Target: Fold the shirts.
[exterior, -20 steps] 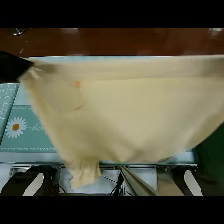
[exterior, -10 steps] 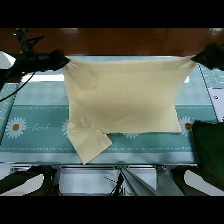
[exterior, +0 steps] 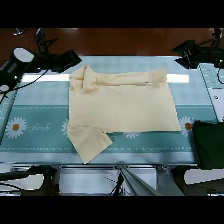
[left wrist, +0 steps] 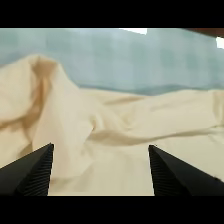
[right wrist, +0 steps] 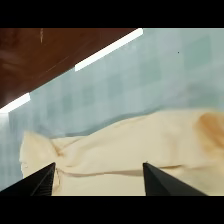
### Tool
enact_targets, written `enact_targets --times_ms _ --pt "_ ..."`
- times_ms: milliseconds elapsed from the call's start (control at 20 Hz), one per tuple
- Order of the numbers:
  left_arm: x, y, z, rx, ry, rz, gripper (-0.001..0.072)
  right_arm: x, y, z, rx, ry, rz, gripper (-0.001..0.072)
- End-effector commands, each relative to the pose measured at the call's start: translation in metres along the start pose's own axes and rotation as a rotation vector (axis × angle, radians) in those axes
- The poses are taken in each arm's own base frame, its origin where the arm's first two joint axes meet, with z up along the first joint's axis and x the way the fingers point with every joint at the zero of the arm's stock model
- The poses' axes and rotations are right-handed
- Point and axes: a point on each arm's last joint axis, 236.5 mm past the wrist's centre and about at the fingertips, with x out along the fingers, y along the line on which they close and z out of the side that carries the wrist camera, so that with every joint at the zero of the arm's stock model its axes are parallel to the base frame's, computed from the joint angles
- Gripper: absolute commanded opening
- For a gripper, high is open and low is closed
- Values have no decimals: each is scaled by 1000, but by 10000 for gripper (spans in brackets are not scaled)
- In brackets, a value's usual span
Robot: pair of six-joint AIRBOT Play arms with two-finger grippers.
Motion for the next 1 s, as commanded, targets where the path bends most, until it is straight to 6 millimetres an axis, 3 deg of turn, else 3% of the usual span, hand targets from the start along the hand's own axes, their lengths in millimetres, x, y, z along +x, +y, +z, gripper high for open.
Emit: enact_targets --times_ms 0,100,200,300,400,600,800,950 --pt "-42 50 -55 -36 317 41 703 -23 -20 -18 2 114 5 616" --pt "-83 90 -99 -169 520 87 702 -54 -55 -71 -98 343 -103 616" --pt "-119 125 -153 -353 659 174 702 -71 -90 -120 -79 474 -237 616" --pt "-143 141 -204 -438 688 217 702 -67 -109 -154 -22 412 -278 617" --pt "-154 149 -242 -492 636 230 702 -59 -107 -192 29 351 -219 616" --pt "-141 143 -284 -625 467 203 702 -50 -73 -238 77 265 -22 616" --pt "-111 103 -300 -642 407 -22 701 -56 -59 -255 71 245 25 616" --pt "-97 100 -299 -643 341 -58 700 -59 -54 -265 67 281 46 616"
